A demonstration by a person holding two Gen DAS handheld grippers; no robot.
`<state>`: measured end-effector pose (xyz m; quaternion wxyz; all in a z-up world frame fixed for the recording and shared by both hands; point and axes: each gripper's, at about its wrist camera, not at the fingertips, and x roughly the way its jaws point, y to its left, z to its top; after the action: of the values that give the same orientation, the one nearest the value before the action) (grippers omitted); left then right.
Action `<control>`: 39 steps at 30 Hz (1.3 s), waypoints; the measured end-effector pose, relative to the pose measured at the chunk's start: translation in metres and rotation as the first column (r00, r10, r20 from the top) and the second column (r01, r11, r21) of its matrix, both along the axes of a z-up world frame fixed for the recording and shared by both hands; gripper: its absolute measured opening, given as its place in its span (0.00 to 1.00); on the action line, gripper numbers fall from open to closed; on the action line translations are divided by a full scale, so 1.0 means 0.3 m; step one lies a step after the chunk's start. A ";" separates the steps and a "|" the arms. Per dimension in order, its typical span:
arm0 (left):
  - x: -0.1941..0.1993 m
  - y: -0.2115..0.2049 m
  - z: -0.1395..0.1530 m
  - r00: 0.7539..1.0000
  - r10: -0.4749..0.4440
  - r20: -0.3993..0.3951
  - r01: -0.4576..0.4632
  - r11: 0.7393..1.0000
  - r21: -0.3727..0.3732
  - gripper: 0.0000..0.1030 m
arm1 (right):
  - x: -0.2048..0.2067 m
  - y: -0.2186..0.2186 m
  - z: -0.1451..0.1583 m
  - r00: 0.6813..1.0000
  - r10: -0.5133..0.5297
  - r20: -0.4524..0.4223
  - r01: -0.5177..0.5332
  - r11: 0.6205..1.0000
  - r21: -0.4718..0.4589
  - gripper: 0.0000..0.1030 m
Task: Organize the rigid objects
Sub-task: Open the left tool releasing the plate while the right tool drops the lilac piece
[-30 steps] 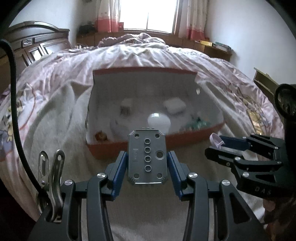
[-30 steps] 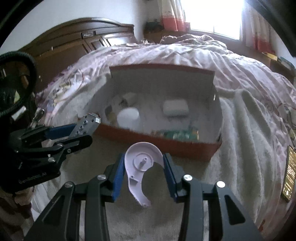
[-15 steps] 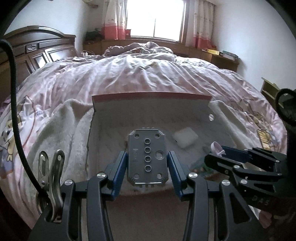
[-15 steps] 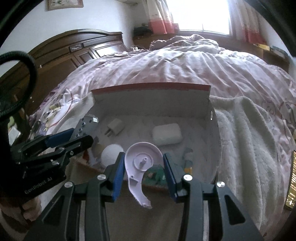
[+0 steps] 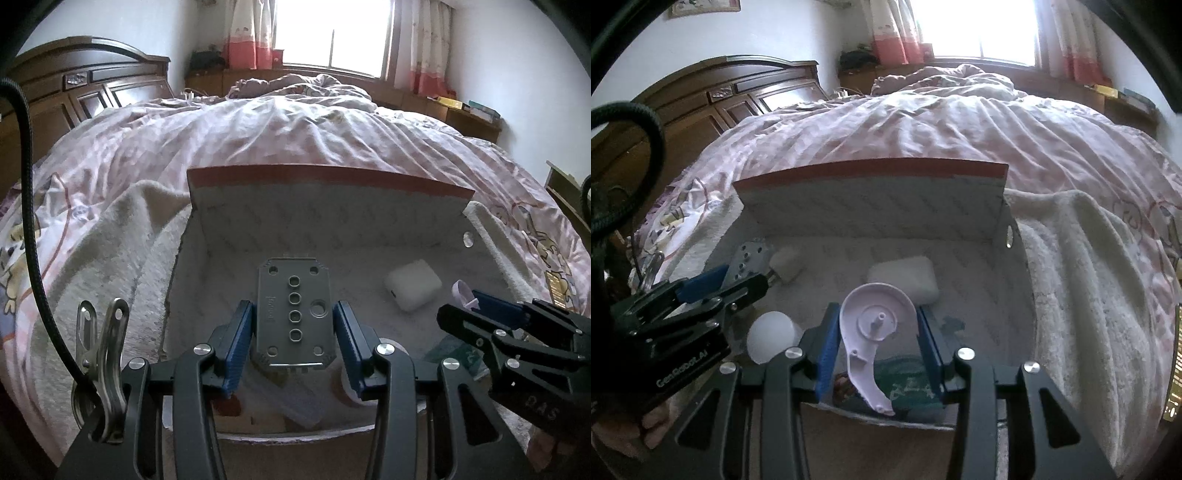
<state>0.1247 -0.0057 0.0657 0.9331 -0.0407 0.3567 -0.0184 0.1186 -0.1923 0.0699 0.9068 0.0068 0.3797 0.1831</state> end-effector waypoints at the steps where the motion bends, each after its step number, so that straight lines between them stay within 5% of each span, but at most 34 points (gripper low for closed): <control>1: 0.002 -0.001 -0.004 1.000 0.000 -0.003 0.000 1.000 -0.002 0.44 | 0.002 0.001 -0.003 1.000 -0.003 0.000 0.003 1.000 -0.002 0.41; 9: 0.016 -0.014 -0.024 0.999 -0.022 -0.035 0.022 1.000 0.008 0.44 | 0.019 0.003 -0.029 1.000 -0.031 0.000 0.031 0.999 -0.025 0.42; 17: 0.018 -0.022 -0.029 0.999 -0.007 -0.042 0.009 0.999 0.035 0.47 | 0.013 0.009 -0.028 1.000 -0.023 0.017 0.023 0.999 -0.026 0.61; 20: 0.015 -0.016 -0.027 0.999 0.007 -0.032 -0.005 0.999 0.041 0.57 | 0.009 0.012 -0.026 0.999 -0.021 0.025 0.022 0.999 -0.030 0.62; 39: -0.031 0.001 0.009 0.999 0.034 -0.010 -0.034 0.999 0.028 0.58 | -0.031 0.012 -0.002 0.999 -0.026 0.041 0.027 1.000 -0.009 0.68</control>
<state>0.1155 -0.0054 0.0685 0.9319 -0.0338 0.3612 0.0028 0.1093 -0.1886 0.0693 0.9168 0.0036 0.3618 0.1693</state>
